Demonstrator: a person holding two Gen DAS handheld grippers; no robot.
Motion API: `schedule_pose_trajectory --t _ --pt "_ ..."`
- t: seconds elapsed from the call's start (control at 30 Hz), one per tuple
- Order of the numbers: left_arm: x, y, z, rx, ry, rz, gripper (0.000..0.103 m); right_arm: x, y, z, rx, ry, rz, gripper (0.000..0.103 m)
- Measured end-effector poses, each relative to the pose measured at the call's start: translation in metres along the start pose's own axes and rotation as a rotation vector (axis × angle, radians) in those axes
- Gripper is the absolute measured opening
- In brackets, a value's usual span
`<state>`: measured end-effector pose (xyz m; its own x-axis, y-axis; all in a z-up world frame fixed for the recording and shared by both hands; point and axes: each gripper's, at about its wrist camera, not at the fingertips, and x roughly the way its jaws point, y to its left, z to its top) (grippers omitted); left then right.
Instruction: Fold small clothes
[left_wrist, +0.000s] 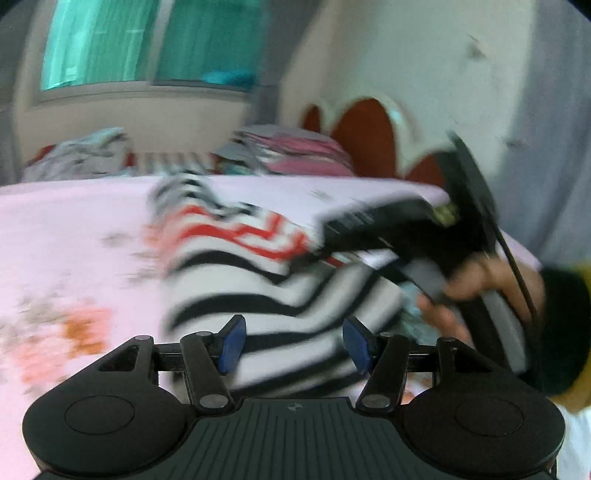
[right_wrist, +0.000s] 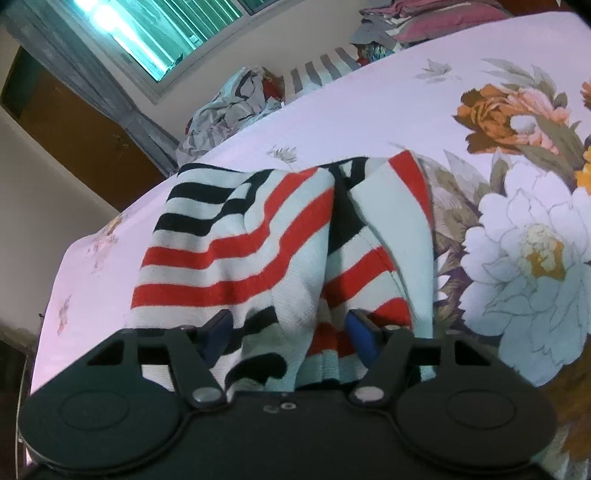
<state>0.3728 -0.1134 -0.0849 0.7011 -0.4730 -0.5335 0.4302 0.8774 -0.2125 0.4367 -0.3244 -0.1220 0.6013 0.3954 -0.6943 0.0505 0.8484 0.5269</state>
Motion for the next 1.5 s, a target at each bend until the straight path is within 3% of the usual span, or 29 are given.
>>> schedule_pose_trajectory --t 0.1,0.17,0.27,0.43,0.5,0.63,0.77,0.87,1.03,1.13,1.27,1.5 --pt "-0.012 0.027 0.003 -0.068 -0.028 0.08 0.058 0.008 0.003 -0.002 -0.01 0.024 0.011 0.047" --pt "-0.012 0.041 0.005 -0.105 -0.024 0.12 0.058 0.009 0.001 -0.001 -0.004 0.012 0.015 0.032" --pt "-0.005 0.054 0.007 -0.146 -0.025 0.145 0.058 -0.001 0.011 -0.002 -0.062 -0.029 0.003 0.021" --pt "0.016 0.053 0.018 -0.182 -0.038 0.116 0.058 -0.046 0.031 -0.004 -0.219 -0.209 -0.09 0.019" --pt "0.029 0.047 0.021 -0.177 -0.039 0.09 0.058 -0.055 0.025 -0.006 -0.237 -0.227 -0.125 0.019" --pt "0.055 0.035 0.015 -0.184 0.023 0.05 0.058 -0.037 -0.012 -0.011 -0.135 -0.126 -0.15 0.02" --pt "0.074 0.03 0.006 -0.164 0.053 0.085 0.061 -0.031 -0.013 -0.015 -0.119 -0.125 -0.138 0.028" --pt "0.079 0.036 0.006 -0.18 0.077 0.087 0.066 -0.044 -0.017 -0.017 -0.072 -0.117 -0.112 0.034" --pt "0.081 0.041 0.003 -0.174 0.094 0.078 0.067 -0.069 -0.024 -0.035 -0.043 -0.116 -0.094 0.041" --pt "0.083 0.045 0.001 -0.177 0.101 0.069 0.068 -0.079 -0.029 -0.048 -0.016 -0.113 -0.093 0.04" --pt "0.087 0.05 -0.001 -0.181 0.124 0.055 0.069 -0.084 -0.039 -0.066 0.022 -0.106 -0.1 0.026" --pt "0.093 0.054 -0.006 -0.205 0.159 0.041 0.073 -0.078 -0.055 -0.09 0.054 -0.097 -0.151 0.028"
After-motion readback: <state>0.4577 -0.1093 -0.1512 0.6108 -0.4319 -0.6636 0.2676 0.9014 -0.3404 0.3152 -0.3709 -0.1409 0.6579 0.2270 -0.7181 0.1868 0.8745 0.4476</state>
